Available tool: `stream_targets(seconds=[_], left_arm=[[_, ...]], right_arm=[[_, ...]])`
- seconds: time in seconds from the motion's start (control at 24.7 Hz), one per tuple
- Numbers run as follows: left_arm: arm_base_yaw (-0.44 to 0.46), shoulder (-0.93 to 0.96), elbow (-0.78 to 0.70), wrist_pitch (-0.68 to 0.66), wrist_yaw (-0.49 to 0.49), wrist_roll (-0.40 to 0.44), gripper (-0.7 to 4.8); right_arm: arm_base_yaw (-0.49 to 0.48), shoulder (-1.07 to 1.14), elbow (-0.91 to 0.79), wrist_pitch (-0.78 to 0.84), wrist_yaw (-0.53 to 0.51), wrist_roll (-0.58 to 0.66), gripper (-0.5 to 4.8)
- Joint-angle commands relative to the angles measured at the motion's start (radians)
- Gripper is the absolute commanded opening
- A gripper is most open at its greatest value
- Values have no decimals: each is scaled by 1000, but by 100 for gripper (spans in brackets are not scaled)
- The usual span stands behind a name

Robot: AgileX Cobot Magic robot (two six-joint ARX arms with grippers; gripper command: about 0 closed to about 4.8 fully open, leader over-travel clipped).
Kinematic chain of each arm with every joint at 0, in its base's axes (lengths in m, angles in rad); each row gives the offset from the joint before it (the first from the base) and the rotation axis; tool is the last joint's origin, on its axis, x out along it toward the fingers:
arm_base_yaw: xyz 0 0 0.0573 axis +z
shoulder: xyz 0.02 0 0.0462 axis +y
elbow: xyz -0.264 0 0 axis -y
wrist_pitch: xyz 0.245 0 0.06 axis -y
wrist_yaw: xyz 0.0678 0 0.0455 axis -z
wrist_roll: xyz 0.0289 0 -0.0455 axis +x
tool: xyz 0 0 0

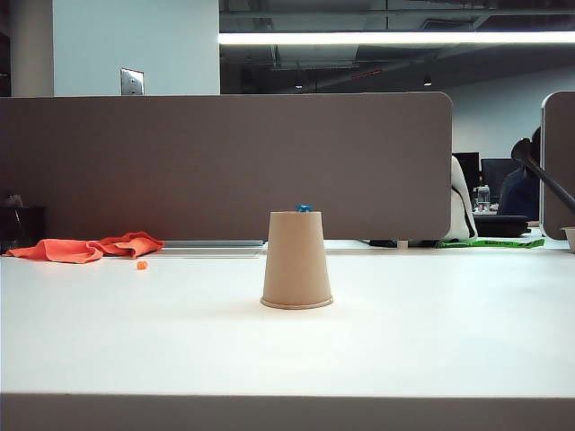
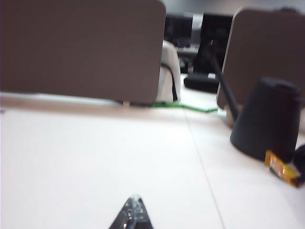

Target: Throw the dice onto the paper cup, compare its value with the values of the other dice on the table, place the die with the higher value on the paper cup, and take no action if both dice have the same value.

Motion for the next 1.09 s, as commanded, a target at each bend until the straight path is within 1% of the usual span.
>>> stream_targets(seconds=[0.04, 0.2, 0.4, 0.44, 0.49, 0.61, 0.65, 0.77, 0.93, 1.09], left_arm=[[0, 1, -15, 14, -14, 8, -6], [0, 1, -49, 54, -37, 8, -6], [0, 1, -82, 71, -63, 13, -5], [0, 1, -81, 64, -62, 62, -5], [0, 1, -81, 66, -63, 79, -5], [0, 1, -81, 67, -81, 81, -5], [0, 1, -81, 67, -86, 99, -5], [-1, 1, -81, 64, -126, 114, -6], [-1, 1, -81, 63, -127, 128, -5], [0, 1, -81, 53, -130, 135, -6]], right_arm=[[0, 0, -1, -31, -8, -2, -1], [0, 0, -1, -38, -8, -2, -1], [0, 0, -1, -71, -8, -2, -1], [0, 0, -1, -79, -8, -2, -1], [0, 0, -1, -82, -8, -3, -1], [0, 0, -1, -82, -8, -3, -1], [0, 0, -1, -84, -8, -5, -1], [0, 0, -1, -113, -8, -26, -1], [0, 0, -1, -134, -42, -25, -1], [0, 0, -1, -134, -49, -25, -1]])
